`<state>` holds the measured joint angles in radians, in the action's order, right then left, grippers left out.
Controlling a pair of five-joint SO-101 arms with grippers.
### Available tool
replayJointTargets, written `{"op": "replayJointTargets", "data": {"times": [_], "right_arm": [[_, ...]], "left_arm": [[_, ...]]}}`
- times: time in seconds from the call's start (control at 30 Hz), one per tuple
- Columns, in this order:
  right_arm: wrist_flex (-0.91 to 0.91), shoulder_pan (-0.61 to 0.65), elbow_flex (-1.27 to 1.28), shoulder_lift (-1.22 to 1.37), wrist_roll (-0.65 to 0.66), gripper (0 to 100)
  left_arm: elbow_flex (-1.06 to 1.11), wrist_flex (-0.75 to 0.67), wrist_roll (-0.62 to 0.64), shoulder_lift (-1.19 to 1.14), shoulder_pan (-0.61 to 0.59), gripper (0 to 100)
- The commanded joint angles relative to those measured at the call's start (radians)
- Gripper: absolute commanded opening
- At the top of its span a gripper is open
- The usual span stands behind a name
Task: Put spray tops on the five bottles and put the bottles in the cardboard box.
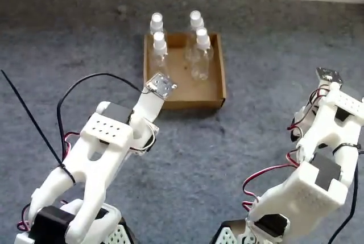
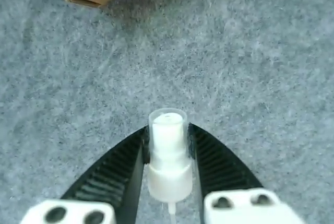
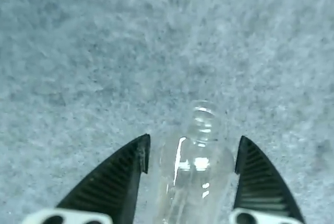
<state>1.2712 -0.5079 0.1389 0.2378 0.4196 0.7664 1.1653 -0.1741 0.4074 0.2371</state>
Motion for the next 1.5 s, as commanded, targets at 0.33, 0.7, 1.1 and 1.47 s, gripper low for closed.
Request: {"op": "replayJointTargets", "data": {"times": [0.33,0.7,1.1,1.47], "right_arm": [[0.001,0.007,0.038,-0.008,-0.005,18.3],[-0.007,0.008,0.061,-0.008,-0.005,21.3],[0.139,0.09,-0.093,-0.127,-0.008,0.5],[0.035,0.564,0.142,-0.765,-0.112,0.5]], "left_arm": [[-0.005,-0.011,0.003,0.035,0.015,0],[-0.005,-0.011,0.003,0.035,0.015,0],[-0.012,-0.011,0.006,0.035,0.015,0],[-0.259,0.094,0.098,0.269,-0.153,0]]}}
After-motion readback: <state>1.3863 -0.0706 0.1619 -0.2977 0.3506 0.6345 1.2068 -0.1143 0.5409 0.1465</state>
